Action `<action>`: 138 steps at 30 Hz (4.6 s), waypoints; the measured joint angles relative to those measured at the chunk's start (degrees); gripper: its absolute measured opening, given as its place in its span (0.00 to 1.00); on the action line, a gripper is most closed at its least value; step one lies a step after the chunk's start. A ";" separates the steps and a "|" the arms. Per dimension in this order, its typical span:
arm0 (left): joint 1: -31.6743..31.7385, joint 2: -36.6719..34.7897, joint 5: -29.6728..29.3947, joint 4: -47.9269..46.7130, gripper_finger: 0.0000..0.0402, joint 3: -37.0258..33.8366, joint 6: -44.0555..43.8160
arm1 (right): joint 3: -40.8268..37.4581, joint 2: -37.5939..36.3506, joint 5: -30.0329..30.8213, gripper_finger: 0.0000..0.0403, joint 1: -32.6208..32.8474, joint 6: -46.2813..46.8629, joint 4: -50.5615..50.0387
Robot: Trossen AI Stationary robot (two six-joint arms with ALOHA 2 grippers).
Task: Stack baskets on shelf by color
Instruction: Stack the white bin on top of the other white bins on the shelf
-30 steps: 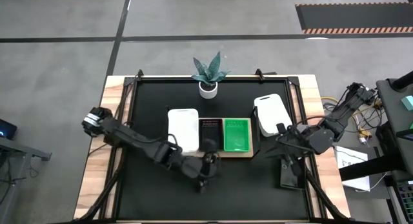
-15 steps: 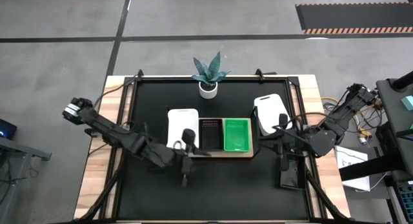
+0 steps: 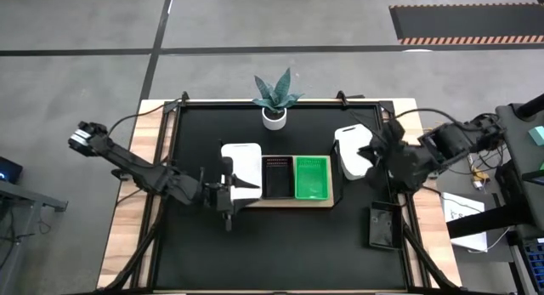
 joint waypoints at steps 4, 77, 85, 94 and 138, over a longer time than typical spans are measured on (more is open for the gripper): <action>0.00 -1.30 -0.01 1.27 0.35 -1.04 -0.01 | -0.85 -0.47 -6.14 0.08 -4.62 3.69 -8.57; -0.11 -1.54 -0.01 0.93 0.35 -1.84 1.33 | -43.11 2.87 -24.85 0.04 -17.45 -17.82 14.11; -0.11 -1.54 0.01 0.93 0.35 -1.84 1.30 | -38.78 2.83 -22.46 0.02 -17.45 -17.25 9.64; -0.11 -1.54 0.01 0.94 0.35 -1.84 1.28 | -26.64 2.87 -14.65 0.02 -18.17 -16.93 0.09; -2.86 -26.39 -6.36 8.83 0.35 -22.91 -2.09 | 50.20 52.49 -13.87 0.02 -17.75 -36.63 0.69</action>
